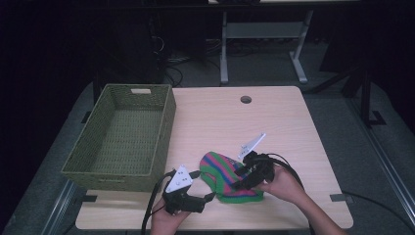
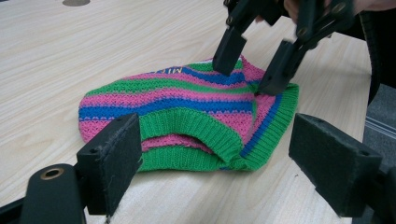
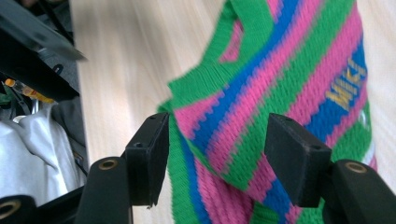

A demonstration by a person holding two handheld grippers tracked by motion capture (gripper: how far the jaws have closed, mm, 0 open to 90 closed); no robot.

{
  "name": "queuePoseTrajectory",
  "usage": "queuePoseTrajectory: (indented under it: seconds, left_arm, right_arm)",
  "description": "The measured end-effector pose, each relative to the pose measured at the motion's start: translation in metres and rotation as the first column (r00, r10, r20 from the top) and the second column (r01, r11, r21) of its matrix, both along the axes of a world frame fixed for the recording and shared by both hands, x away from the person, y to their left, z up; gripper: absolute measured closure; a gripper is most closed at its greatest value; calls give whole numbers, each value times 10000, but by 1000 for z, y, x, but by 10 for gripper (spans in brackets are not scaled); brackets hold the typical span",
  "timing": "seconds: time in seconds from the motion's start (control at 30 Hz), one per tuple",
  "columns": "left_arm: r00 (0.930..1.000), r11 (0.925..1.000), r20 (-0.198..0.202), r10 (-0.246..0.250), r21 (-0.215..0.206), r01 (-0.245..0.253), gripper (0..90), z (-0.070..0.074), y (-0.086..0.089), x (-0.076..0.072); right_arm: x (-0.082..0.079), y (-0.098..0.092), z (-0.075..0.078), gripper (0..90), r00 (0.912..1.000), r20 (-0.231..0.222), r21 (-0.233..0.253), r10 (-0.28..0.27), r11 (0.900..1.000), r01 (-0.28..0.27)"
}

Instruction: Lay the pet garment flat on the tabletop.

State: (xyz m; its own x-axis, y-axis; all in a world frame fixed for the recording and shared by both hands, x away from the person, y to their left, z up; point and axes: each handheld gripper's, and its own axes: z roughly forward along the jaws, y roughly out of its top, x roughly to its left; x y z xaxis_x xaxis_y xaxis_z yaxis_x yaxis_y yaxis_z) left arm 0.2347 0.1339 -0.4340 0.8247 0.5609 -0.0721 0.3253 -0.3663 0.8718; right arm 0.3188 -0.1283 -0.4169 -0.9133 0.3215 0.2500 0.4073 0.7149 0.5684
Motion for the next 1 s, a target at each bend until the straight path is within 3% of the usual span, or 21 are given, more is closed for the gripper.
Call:
queuePoseTrajectory:
  seconds: [0.13,0.2,0.33,0.4,0.47,0.7,0.83,1.0]
  left_arm:
    - [10000,9997,-31,-10,-259,9,165,1,1,0]
    - [10000,9997,11,-5,-240,5,165,1,2,0]
    - [10000,9998,51,-7,-222,9,166,2,3,-1]
    - [10000,9998,62,17,-207,-16,166,2,3,-1]
    - [10000,9998,60,-2,-186,3,165,2,3,0]
    - [9999,9999,157,64,-156,-61,165,3,2,0]
    - [9995,10000,321,72,-33,-71,165,5,1,-2]
    - [9991,9996,383,169,-210,-161,165,5,3,-2]
  right_arm:
    - [-8,12,3,450,9986,365,82,373,9993,-376]
    - [-13,24,-3,483,9944,810,-315,682,9973,-659]
    - [-19,44,-16,535,9859,1165,-728,1205,9910,-1125]
    - [-19,51,-22,577,9797,1468,-1124,1364,9863,-1205]
    - [-17,54,-28,607,9792,1528,-1302,1338,9849,-1143]
    - [-16,53,-31,718,9797,1722,-1057,1028,9907,-853]
    - [-11,49,-32,788,9891,1264,-611,753,9958,-680]
    - [-11,47,-30,838,9892,1261,-529,753,9962,-691]
